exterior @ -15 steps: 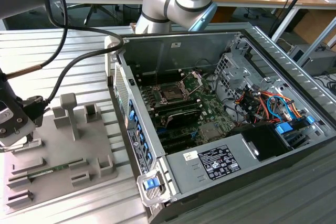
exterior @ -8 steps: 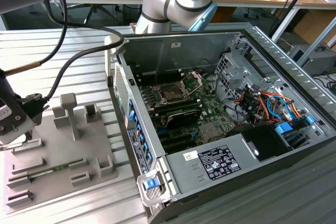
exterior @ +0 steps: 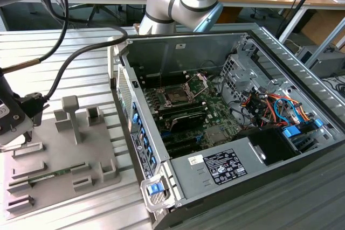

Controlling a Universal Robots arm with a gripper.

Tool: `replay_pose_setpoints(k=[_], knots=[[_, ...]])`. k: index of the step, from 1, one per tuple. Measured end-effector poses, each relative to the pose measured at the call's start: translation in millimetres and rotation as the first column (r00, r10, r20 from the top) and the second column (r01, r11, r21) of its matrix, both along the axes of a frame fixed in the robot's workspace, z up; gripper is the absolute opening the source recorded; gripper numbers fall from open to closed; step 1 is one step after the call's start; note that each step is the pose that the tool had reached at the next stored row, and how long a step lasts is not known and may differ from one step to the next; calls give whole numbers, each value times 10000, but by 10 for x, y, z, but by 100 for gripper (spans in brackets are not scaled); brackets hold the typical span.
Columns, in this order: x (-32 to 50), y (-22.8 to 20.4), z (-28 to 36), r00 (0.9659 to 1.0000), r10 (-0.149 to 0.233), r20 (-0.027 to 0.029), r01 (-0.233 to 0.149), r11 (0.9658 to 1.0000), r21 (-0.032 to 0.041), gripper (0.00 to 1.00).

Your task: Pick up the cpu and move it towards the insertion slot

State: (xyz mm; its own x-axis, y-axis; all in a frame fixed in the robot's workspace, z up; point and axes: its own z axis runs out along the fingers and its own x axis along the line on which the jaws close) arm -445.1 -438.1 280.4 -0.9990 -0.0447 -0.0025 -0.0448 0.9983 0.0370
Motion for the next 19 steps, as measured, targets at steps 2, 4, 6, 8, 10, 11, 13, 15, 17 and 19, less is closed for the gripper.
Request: replay_pose_setpoints(k=[2,4,6,8,10,11,13,15,17,19], knots=[[0,0,14,10000,0,0,0,10000,0,55],[0,0,26,10000,0,1,0,10000,0,55],[0,0,40,10000,0,0,0,10000,0,55],[0,0,52,10000,0,1,0,10000,0,55],[0,0,66,10000,0,1,0,10000,0,55],[0,0,74,10000,0,1,0,10000,0,55],[0,0,92,10000,0,0,0,10000,0,55],[0,0,108,10000,0,1,0,10000,0,55],[0,0,125,10000,0,0,0,10000,0,55],[0,0,141,10000,0,0,0,10000,0,55]])
